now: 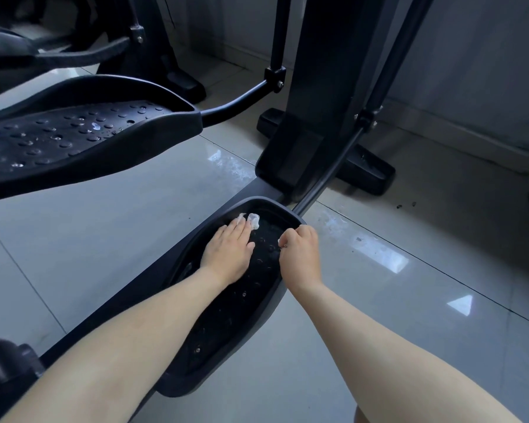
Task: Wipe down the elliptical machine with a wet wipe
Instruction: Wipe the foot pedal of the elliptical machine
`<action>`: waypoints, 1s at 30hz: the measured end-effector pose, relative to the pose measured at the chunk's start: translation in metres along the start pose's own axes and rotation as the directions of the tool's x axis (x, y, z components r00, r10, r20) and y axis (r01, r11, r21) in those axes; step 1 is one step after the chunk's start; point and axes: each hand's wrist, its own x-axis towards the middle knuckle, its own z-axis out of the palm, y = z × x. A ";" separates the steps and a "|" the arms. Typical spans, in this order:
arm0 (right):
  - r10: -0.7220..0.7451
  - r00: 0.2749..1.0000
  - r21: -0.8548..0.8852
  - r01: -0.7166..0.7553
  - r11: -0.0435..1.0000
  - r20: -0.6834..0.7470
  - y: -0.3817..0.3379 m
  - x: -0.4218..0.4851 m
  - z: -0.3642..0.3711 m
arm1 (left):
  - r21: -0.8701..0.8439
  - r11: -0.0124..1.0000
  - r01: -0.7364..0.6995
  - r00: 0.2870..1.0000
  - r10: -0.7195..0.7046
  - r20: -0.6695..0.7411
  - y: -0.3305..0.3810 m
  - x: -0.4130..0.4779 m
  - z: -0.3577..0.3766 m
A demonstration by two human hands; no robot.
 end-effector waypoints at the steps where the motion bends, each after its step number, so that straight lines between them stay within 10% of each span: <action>1: 0.005 1.000 0.001 -0.005 1.000 0.007 0.000 0.000 -0.001 | -0.018 0.999 0.028 1.000 -0.028 -0.012 0.004 -0.003 -0.001; 10: 0.073 0.997 0.146 -0.077 0.986 0.035 -0.004 -0.002 -0.008 | -0.024 0.986 0.166 0.986 -0.167 -0.022 0.007 -0.023 -0.019; 21: 0.084 0.994 0.229 -0.099 0.968 0.074 -0.007 -0.010 -0.008 | -0.273 0.919 -0.286 0.958 0.272 -0.086 0.052 -0.038 -0.016; 30: -0.033 0.981 -0.143 0.061 0.988 0.190 -0.037 -0.018 0.002 | -0.112 0.988 0.105 0.994 -0.107 -0.013 -0.019 -0.071 0.001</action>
